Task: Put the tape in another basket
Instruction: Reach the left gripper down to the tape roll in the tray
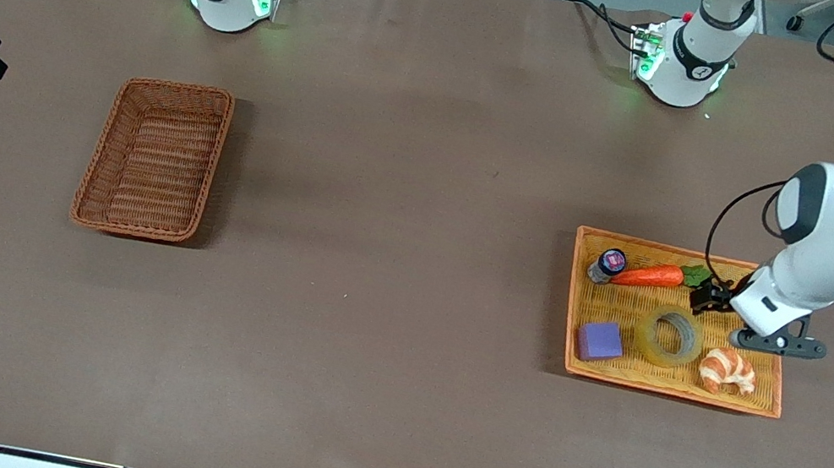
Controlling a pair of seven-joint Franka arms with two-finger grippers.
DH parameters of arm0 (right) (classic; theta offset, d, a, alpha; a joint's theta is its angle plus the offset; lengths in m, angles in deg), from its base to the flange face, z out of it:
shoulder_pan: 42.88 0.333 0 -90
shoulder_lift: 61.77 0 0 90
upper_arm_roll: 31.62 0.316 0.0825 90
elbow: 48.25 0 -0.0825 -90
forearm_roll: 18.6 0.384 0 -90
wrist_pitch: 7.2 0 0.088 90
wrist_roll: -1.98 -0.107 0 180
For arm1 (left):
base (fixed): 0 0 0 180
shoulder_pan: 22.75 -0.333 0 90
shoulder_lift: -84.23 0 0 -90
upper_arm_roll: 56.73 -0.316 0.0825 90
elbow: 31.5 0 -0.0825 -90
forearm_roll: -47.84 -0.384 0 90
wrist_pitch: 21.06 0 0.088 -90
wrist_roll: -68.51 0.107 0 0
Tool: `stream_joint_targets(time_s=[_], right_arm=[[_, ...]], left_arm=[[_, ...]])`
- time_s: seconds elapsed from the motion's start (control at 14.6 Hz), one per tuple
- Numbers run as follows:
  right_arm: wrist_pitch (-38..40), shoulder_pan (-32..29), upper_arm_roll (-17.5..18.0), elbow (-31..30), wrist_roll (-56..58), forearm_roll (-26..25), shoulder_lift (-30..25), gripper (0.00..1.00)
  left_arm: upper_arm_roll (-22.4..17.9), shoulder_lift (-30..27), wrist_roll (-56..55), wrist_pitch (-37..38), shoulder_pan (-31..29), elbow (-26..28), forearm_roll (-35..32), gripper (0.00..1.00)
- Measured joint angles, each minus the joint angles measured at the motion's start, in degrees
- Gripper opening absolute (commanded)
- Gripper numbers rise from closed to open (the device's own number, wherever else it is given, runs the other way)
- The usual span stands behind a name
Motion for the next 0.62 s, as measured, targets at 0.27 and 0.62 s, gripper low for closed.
stream_joint_targets(time_s=[0.27, 0.62], right_arm=[[0.0, 0.0, 0.0, 0.0, 0.0, 0.0, 0.0, 1.0], [0.0, 0.0, 0.0, 0.0, 0.0, 0.0, 0.0, 1.0]], left_arm=[[0.0, 6.2, -0.2, -4.4, -1.1, -0.5, 0.0, 0.61], [0.2, 8.5, -4.1, -4.7, -1.4, -2.9, 0.0, 0.21]])
